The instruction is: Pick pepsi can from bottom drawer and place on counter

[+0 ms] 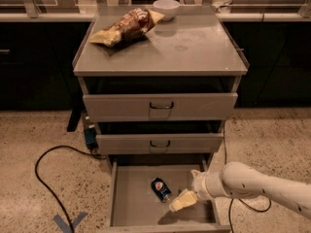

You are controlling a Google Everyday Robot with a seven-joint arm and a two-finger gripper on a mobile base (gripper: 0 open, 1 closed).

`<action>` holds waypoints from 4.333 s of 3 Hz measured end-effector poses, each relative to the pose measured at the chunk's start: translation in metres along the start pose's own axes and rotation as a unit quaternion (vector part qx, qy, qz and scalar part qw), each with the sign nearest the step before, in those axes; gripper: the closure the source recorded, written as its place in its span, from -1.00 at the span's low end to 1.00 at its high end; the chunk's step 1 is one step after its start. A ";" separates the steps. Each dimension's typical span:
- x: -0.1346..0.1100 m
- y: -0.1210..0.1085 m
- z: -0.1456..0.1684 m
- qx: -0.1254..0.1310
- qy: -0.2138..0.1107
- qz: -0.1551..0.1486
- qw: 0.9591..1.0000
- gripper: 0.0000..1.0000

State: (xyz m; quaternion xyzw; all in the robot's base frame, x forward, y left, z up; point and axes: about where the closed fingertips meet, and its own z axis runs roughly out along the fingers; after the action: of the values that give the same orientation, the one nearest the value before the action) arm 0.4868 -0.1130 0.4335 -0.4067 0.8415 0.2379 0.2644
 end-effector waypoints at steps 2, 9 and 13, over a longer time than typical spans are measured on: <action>-0.002 0.021 0.092 -0.055 -0.011 -0.006 0.998 -1.00; 0.060 -0.049 0.248 -0.044 0.021 0.070 0.996 -1.00; 0.067 -0.065 0.306 -0.041 0.053 0.075 0.995 -1.00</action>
Offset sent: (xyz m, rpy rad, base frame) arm 0.0193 0.1118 -0.1167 0.0807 0.0469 0.1198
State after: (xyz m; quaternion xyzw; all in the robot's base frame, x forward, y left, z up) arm 0.5814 0.0017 0.1503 -0.3652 0.8720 0.2690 0.1839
